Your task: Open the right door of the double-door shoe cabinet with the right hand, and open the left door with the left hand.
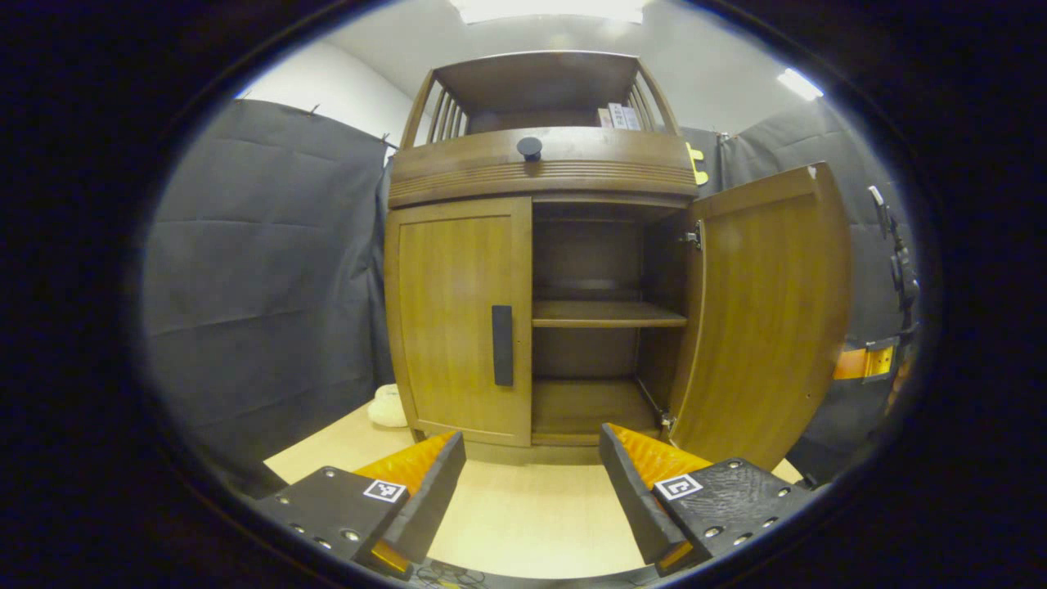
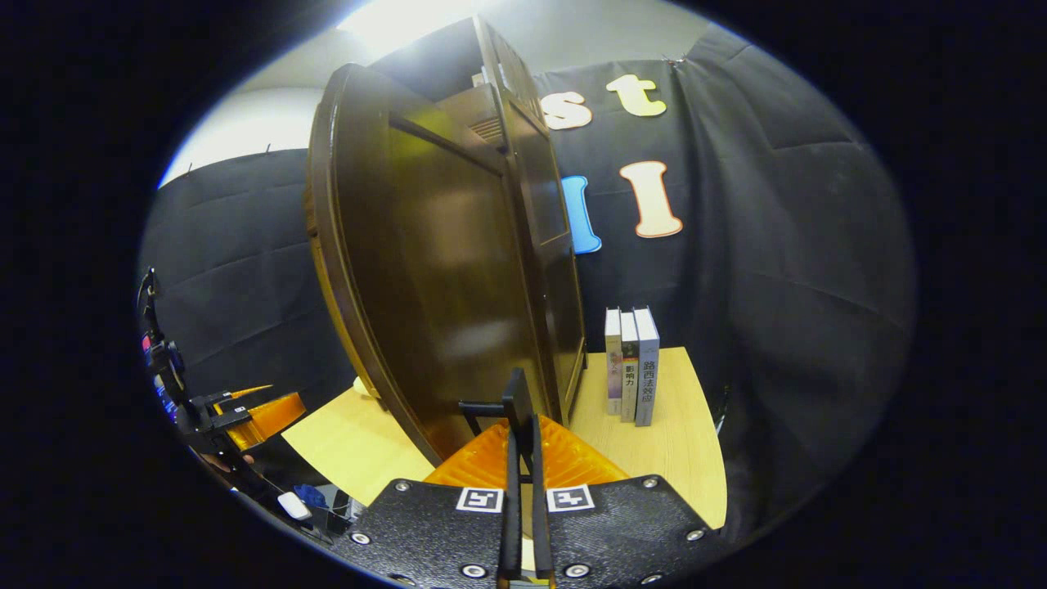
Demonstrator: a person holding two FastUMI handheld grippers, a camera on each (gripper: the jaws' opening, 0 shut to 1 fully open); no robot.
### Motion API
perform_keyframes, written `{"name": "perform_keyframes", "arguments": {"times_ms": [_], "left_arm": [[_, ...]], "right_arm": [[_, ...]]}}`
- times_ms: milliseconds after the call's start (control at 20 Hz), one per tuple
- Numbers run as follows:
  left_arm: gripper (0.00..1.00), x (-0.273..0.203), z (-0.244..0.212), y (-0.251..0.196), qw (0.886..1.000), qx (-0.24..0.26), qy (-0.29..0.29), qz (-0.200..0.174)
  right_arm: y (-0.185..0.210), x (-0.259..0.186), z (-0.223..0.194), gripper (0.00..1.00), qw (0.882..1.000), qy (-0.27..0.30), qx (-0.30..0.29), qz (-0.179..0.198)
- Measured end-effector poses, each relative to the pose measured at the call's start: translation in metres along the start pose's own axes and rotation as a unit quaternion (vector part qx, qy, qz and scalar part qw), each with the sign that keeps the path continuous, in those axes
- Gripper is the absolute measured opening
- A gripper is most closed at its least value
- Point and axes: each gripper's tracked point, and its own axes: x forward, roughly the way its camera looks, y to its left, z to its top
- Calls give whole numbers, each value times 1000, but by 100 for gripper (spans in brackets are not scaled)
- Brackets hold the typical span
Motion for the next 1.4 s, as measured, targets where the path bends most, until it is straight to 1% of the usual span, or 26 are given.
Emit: {"name": "perform_keyframes", "arguments": {"times_ms": [150, 250, 400, 550, 700, 750, 800, 950, 1000, 1050, 1150, 1250, 1350, 1400], "left_arm": [[100, -12, -2, 1, 999, -14, 5, 34], [100, -17, -3, 3, 999, -22, 7, 46], [100, -20, -7, 15, 998, -21, 16, 63], [100, -12, -4, 30, 997, -21, 17, 73], [100, 7, 3, 40, 998, -21, 20, 62], [94, 14, 3, 43, 998, -20, 22, 56], [100, 23, 6, 44, 998, -18, 20, 49], [100, 53, 20, 55, 1000, -5, 10, 28], [100, 65, 26, 58, 1000, -1, 5, 20], [100, 75, 30, 62, 1000, 2, -1, 10], [100, 99, 43, 67, 1000, 6, -13, -8], [100, 124, 54, 70, 999, 10, -23, -27], [100, 150, 64, 72, 998, 16, -35, -49], [94, 163, 67, 71, 997, 20, -38, -59]], "right_arm": [[-4, 3, 3, 6, 1000, -6, -10, 9], [-2, 4, 3, 6, 1000, -8, -3, 15], [1, 4, 3, 6, 1000, -9, 0, 23], [-2, 2, 3, 5, 1000, -6, -3, 20], [-4, 2, 3, 6, 1000, -5, -1, 8], [-4, 1, 2, 6, 1000, -5, 1, 2], [-5, 0, 1, 6, 1000, -4, 3, -3], [-9, -3, 0, 8, 1000, 3, 4, -29], [-16, -6, -3, 8, 999, 10, -5, -48], [-25, -13, -1, 16, 997, 7, -20, -72], [-44, -16, 8, 42, 992, -10, -41, -117], [-51, -18, 8, 67, 988, -15, -39, -151], [-53, -26, 7, 93, 982, -23, -23, -187], [-53, -28, 6, 94, 979, -26, -14, -201]]}}
